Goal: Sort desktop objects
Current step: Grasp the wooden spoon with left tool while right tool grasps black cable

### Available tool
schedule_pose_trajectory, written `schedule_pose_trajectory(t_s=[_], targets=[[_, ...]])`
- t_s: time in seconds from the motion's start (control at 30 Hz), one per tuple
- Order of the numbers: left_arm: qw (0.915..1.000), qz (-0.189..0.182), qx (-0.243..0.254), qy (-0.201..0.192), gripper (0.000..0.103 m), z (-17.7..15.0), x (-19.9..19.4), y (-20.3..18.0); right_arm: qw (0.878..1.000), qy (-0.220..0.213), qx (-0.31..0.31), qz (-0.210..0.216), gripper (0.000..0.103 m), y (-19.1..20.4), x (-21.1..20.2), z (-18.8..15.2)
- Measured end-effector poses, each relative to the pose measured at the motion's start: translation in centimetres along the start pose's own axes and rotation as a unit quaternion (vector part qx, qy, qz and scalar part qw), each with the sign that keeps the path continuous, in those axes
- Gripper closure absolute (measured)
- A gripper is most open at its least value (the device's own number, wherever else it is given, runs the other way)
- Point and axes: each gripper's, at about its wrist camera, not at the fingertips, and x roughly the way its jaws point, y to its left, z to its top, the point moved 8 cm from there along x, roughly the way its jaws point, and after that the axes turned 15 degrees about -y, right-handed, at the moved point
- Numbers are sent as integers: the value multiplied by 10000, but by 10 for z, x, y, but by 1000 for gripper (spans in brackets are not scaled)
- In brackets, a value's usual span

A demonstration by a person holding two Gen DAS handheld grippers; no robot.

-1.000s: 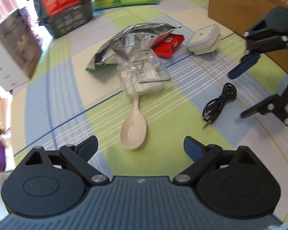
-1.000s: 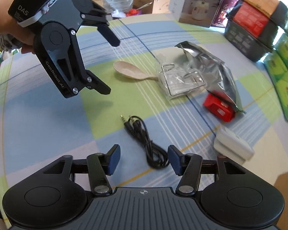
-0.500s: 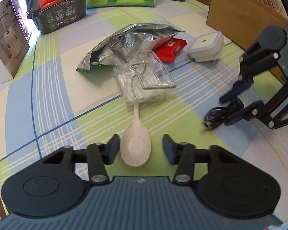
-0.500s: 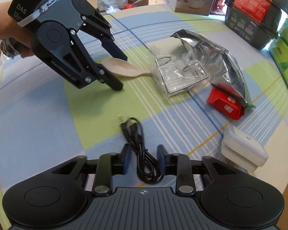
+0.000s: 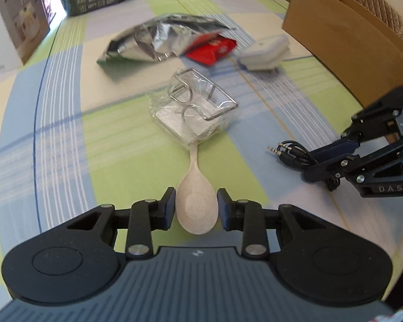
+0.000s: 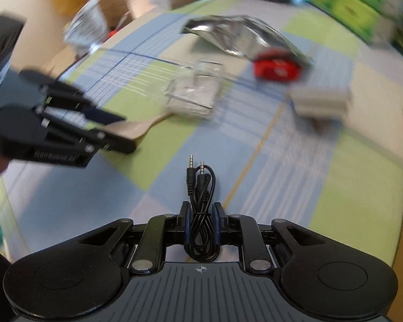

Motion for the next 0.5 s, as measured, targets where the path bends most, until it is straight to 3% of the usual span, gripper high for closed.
schedule_pose_trajectory(t_s=[0.23, 0.5], targets=[[9996, -57, -245, 151, 76, -17, -33, -28, 9951, -123, 941, -269, 92, 2, -39, -28], [9984, -272, -459, 187, 75, -27, -44, -76, 9910, -239, 1204, -542, 92, -2, -69, -51]])
